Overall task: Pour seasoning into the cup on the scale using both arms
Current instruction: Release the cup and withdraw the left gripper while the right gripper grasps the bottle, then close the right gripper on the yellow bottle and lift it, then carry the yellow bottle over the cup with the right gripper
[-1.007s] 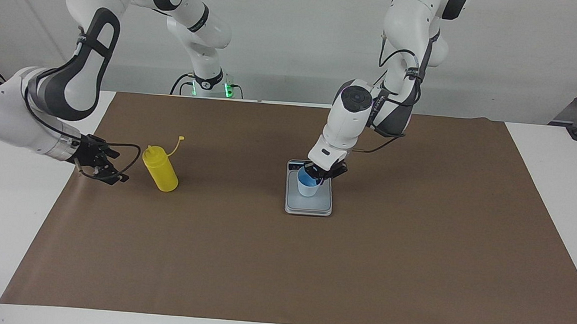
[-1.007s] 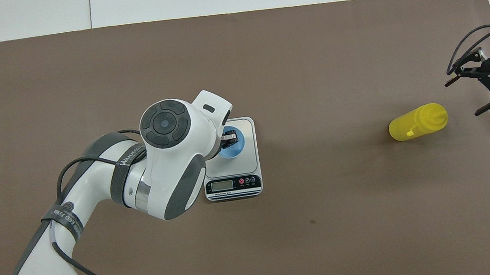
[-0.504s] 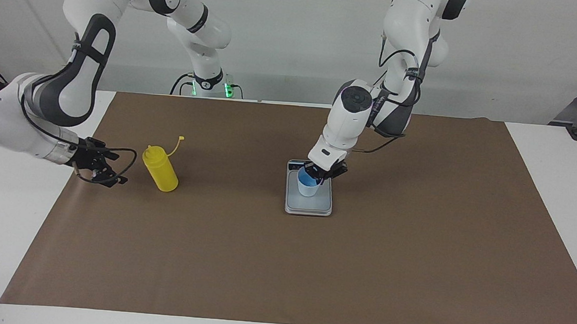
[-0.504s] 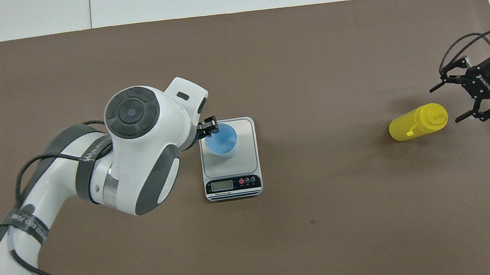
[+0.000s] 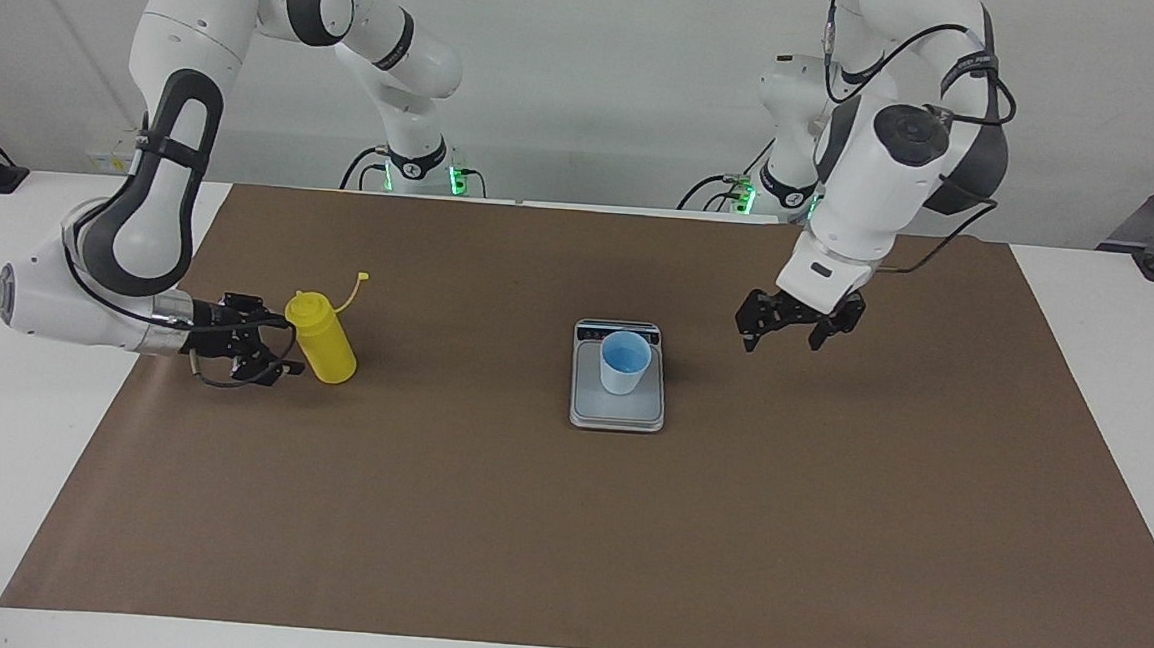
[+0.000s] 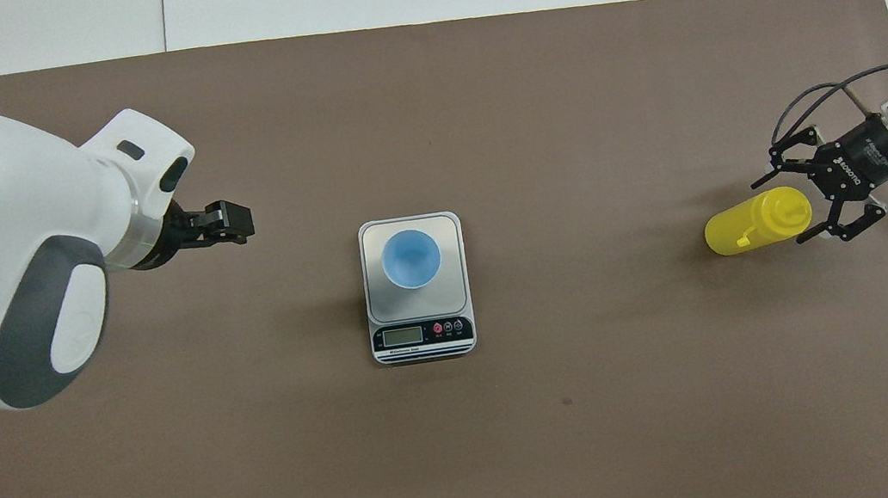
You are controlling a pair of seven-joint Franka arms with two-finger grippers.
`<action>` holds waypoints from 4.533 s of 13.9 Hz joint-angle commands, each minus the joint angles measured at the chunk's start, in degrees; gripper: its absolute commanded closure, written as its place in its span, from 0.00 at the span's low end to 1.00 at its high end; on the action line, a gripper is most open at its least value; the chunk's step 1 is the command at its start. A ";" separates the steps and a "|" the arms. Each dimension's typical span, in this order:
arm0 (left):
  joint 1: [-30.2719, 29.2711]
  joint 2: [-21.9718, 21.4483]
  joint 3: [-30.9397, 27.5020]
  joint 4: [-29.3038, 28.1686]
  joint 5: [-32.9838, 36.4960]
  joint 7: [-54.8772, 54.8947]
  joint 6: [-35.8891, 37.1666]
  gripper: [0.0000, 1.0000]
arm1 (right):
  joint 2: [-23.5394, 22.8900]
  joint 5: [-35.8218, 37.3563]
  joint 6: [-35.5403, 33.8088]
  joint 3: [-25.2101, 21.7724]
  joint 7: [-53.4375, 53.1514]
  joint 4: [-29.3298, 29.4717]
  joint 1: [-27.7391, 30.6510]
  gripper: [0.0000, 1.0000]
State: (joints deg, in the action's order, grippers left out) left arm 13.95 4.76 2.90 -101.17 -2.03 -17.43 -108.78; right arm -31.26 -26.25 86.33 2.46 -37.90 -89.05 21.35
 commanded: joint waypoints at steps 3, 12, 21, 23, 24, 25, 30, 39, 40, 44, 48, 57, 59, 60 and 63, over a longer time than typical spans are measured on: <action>-7.87 -5.63 0.53 -0.25 0.45 14.77 7.60 0.00 | 3.22 -1.79 -0.81 0.26 -1.56 -5.08 0.36 0.00; -13.07 -7.57 0.17 6.34 0.62 19.36 19.13 0.00 | 3.58 -5.13 -2.48 0.18 -2.18 -5.44 0.63 0.67; -13.07 -9.59 0.53 5.64 0.71 19.19 20.62 0.00 | 4.02 -4.96 0.60 0.18 -2.18 -7.45 -0.78 0.00; -13.07 -9.59 0.53 5.73 0.71 18.92 20.53 0.00 | 4.28 -4.96 0.60 0.26 -2.00 -8.24 -1.04 0.00; -13.07 -9.59 0.61 5.73 0.71 18.84 20.45 0.00 | 4.63 -5.13 0.60 0.44 -1.74 -8.94 -1.04 0.00; -13.07 -9.59 0.61 5.81 0.71 18.83 20.53 0.00 | 4.72 -5.13 0.51 0.53 -1.74 -9.13 -1.04 0.00; -12.81 -9.77 0.61 5.55 0.62 19.01 20.27 0.00 | 4.90 -6.18 -2.91 0.62 -1.74 -8.95 -0.87 0.85; -13.07 -9.85 0.53 5.55 0.62 19.19 20.53 0.00 | 15.61 -4.52 2.26 0.53 -11.64 -7.73 -4.73 1.00; -12.98 -9.85 0.61 5.55 0.62 19.19 20.53 0.00 | 16.84 -4.43 3.57 0.70 -15.06 -7.55 -5.00 1.00; -13.16 -9.85 0.53 5.55 0.62 19.19 20.53 0.00 | 19.39 -4.43 6.74 0.88 -20.10 -6.84 -6.48 1.00; -13.07 -9.85 0.61 5.55 0.62 19.19 20.53 0.00 | 22.12 -4.08 12.89 0.88 -27.39 -6.75 -10.00 1.00; -13.07 -9.85 0.53 5.55 0.62 19.19 20.53 0.00 | 24.41 -3.64 35.28 0.88 -40.48 -7.63 -20.71 1.00; -13.07 -9.85 0.61 5.55 0.62 19.19 20.53 0.00 | 24.41 -1.98 42.48 0.97 -41.90 -7.81 -23.70 1.00; -13.07 -9.85 0.61 5.55 0.62 19.19 20.53 0.00 | 24.23 -1.62 47.65 0.97 -41.99 -8.33 -25.63 1.00; -13.07 -9.85 0.61 5.55 0.62 19.19 20.53 0.00 | 23.62 -1.44 67.78 0.97 -42.17 -13.95 -32.05 1.00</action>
State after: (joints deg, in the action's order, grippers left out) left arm 1.67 -3.82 2.99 -94.65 -2.03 1.24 -88.91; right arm -8.49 -29.09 144.91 3.30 -78.84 -98.86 -7.88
